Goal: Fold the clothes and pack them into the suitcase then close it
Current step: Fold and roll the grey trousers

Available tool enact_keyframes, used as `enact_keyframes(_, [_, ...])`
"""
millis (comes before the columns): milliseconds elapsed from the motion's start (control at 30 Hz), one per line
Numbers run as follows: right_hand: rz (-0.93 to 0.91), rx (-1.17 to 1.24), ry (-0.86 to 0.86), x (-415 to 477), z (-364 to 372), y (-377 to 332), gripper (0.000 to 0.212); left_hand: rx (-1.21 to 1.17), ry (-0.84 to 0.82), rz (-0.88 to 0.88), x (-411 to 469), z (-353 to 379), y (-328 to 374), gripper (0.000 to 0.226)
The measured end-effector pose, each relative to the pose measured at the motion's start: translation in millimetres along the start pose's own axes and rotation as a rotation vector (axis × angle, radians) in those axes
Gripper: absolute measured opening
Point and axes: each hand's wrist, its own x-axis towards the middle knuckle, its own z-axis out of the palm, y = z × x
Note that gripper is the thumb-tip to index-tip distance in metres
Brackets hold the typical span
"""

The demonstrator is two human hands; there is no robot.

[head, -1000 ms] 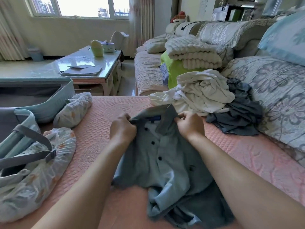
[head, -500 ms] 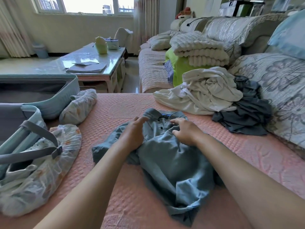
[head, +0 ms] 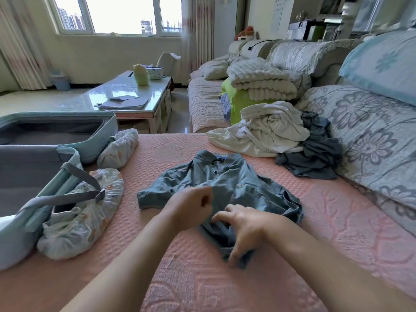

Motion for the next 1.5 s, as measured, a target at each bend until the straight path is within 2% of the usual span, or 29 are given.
enact_keyframes(33, [0.011,-0.066,-0.027,-3.4,4.1,0.4,0.102,0.007,-0.071,0.026,-4.2,0.9,6.8,0.009])
enact_keyframes(67, [0.019,-0.092,-0.017,-6.7,6.6,0.5,0.092,0.018,-0.149,0.032,-8.4,3.7,10.8,0.01])
enact_keyframes(133, [0.037,-0.028,0.139,-13.1,6.3,5.2,0.049,0.025,-0.251,0.03,-15.8,9.1,15.4,0.013])
enact_keyframes(167, [0.059,0.024,0.216,-16.7,4.8,8.8,0.039,0.052,-0.274,0.043,-18.4,11.9,14.6,0.02])
enact_keyframes(267, [0.125,0.355,0.277,-27.7,-2.5,26.8,0.04,0.238,-0.328,0.132,-19.6,21.1,10.5,0.07])
enact_keyframes(333, [0.145,0.693,0.367,-35.3,-9.0,39.1,0.038,0.306,-0.245,0.147,-17.0,27.0,14.5,0.091])
enact_keyframes(400, [0.197,0.894,0.558,-39.5,-17.1,51.9,0.037,0.311,-0.059,0.201,-10.6,33.5,20.7,0.083])
enact_keyframes(500, [0.473,0.84,0.879,-33.8,-23.4,83.0,0.026,0.289,0.23,0.241,4.7,39.9,29.2,0.067])
enact_keyframes(533, [0.61,0.781,0.912,-32.3,-22.0,94.3,0.024,0.263,0.275,0.218,10.7,43.1,29.8,0.06])
enact_keyframes(600, [0.831,0.551,0.818,-32.5,-17.1,107.7,0.036,0.217,0.264,0.164,21.2,49.3,28.1,0.037])
enact_keyframes(633, [0.836,0.385,0.769,-31.4,-13.7,110.2,0.047,0.215,0.22,0.132,24.9,52.0,25.9,0.027])
enact_keyframes(667, [0.741,0.243,0.781,-28.8,-10.5,110.3,0.057,0.225,0.158,0.105,28.1,55.9,20.9,0.022])
enact_keyframes(733, [0.325,0.113,0.854,-21.4,-8.1,99.5,0.064,0.254,-0.005,0.076,30.5,64.4,9.5,0.024])
enact_keyframes(800, [-0.039,0.113,0.825,-15.9,-9.1,79.0,0.053,0.33,-0.146,0.092,31.2,72.0,-1.3,0.039])
enact_keyframes(867, [-0.176,0.025,0.736,-4.5,-6.3,64.1,0.039,0.422,-0.209,0.096,32.2,73.8,-9.0,0.052])
enact_keyframes(900, [-0.17,-0.094,0.649,3.2,-3.7,61.2,0.041,0.435,-0.206,0.091,33.1,72.9,-12.5,0.054])
enact_keyframes(967, [-0.039,-0.345,0.434,17.9,0.9,65.2,0.056,0.425,-0.161,0.079,35.9,72.5,-21.1,0.052])
enact_keyframes(1033, [0.078,-0.393,0.362,24.1,-1.3,70.7,0.055,0.351,-0.141,0.032,40.2,71.6,-32.6,0.049])
enact_keyframes(1100, [0.103,-0.308,0.409,26.3,-6.5,72.8,0.043,0.25,-0.161,-0.007,43.7,63.5,-40.6,0.036])
enact_keyframes(1167, [0.109,-0.132,0.465,24.9,-16.3,71.5,0.033,0.19,-0.089,0.06,47.1,50.1,-41.2,0.026])
enact_keyframes(1233, [0.177,0.155,0.517,18.3,-27.9,73.6,0.02,0.074,0.141,0.075,49.3,31.6,-35.4,0.023])
enact_keyframes(1300, [0.206,0.442,0.603,15.5,-35.8,81.9,0.018,-0.054,0.408,0.006,52.8,13.0,-29.9,0.021])
enact_keyframes(1367, [0.227,0.616,0.68,19.3,-40.4,90.0,0.02,-0.124,0.51,-0.067,56.2,4.0,-27.5,0.021])
enact_keyframes(1433, [0.321,0.57,0.679,26.0,-39.8,90.6,0.021,-0.005,0.449,-0.13,58.8,10.1,-30.1,0.025])
enact_keyframes(1500, [0.489,0.198,0.626,32.6,-31.1,90.4,0.04,0.225,0.349,-0.256,57.2,27.2,-37.4,0.041])
